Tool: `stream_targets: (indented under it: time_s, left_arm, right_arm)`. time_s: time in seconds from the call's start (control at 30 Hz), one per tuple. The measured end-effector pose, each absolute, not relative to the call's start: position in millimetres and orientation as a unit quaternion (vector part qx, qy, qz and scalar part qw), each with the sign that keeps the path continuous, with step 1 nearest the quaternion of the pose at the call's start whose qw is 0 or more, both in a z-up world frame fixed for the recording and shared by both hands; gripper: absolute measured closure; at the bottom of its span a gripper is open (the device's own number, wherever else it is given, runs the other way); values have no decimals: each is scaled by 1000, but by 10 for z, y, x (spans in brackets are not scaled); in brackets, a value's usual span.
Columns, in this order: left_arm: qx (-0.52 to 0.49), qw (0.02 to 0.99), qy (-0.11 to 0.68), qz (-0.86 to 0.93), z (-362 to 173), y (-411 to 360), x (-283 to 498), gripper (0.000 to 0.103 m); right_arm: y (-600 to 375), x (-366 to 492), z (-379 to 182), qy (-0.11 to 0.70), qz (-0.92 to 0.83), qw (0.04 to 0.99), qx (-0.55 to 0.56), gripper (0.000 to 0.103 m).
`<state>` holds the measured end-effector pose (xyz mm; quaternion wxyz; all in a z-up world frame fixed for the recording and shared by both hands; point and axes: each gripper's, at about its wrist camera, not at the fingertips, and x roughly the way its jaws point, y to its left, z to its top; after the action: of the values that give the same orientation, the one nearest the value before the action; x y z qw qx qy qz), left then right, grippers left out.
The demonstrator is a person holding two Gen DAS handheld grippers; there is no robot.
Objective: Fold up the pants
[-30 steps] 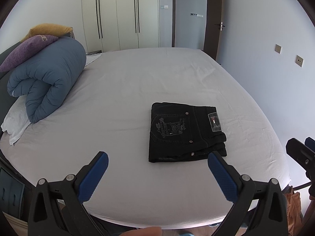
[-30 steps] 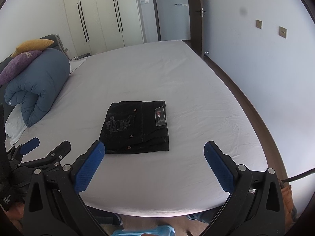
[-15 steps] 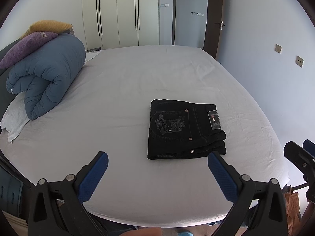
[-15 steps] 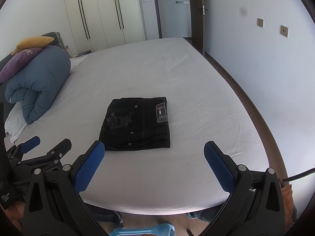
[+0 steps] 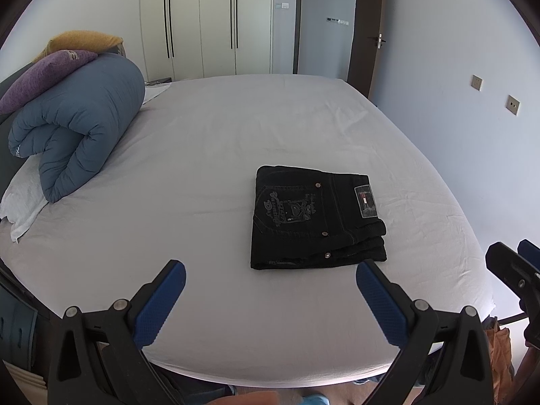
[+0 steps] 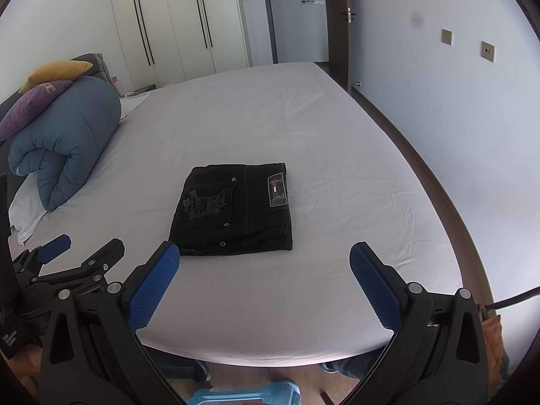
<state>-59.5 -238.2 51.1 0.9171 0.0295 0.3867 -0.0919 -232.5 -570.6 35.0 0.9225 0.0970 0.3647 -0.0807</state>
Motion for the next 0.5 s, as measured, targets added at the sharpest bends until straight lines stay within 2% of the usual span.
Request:
stream_targets:
  time_s: [0.5]
  left_arm:
    - [31, 916, 390, -94, 453, -2403, -614, 0]
  right_arm:
    - [-5706, -2323, 317, 367, -80, 921, 99, 0]
